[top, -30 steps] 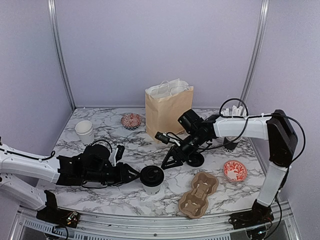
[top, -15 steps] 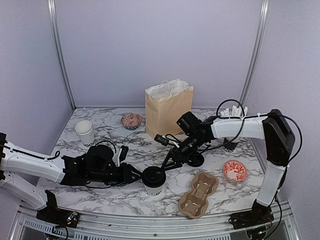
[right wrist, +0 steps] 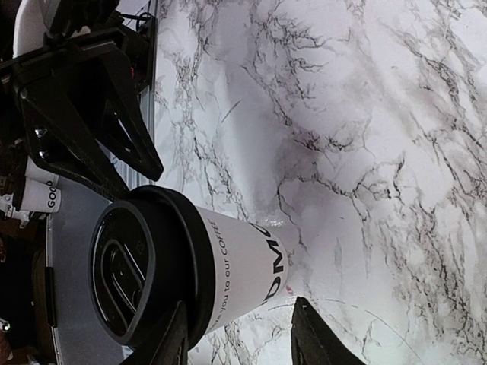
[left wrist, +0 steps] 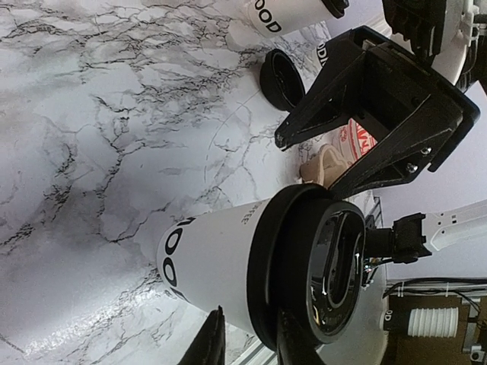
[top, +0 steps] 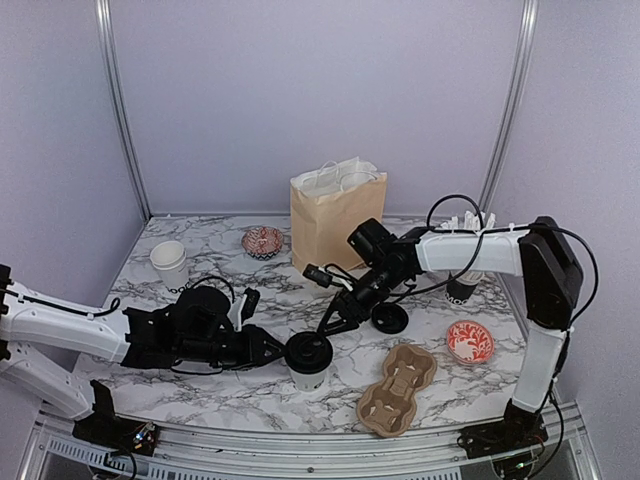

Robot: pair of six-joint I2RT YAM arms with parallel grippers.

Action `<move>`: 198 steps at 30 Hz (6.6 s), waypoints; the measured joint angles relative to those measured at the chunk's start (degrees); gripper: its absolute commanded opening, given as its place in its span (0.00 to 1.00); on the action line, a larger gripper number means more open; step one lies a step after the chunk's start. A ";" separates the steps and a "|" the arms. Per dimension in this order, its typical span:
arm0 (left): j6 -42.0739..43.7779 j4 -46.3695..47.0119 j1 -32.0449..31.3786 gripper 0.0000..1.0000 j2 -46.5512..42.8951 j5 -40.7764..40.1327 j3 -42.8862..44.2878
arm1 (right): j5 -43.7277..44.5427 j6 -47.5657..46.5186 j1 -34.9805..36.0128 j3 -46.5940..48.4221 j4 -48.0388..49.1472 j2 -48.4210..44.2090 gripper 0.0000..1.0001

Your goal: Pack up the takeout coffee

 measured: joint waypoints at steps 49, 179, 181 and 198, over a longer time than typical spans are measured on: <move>53.44 -48.72 -4.87 0.73 21.59 -3.23 43.25 | 2.43 -13.90 -10.16 -2.29 -5.86 -27.65 0.73; 36.17 -45.24 11.87 0.89 -11.39 -9.14 39.39 | 11.32 -8.20 4.42 23.58 2.75 -10.23 0.00; 35.56 -46.01 11.65 0.89 -11.58 -10.80 39.39 | 12.41 -7.02 4.42 23.58 3.87 -10.23 0.00; 30.34 -49.86 7.15 0.88 -7.89 -12.87 39.47 | 13.27 -5.95 4.42 15.87 5.42 -15.19 0.11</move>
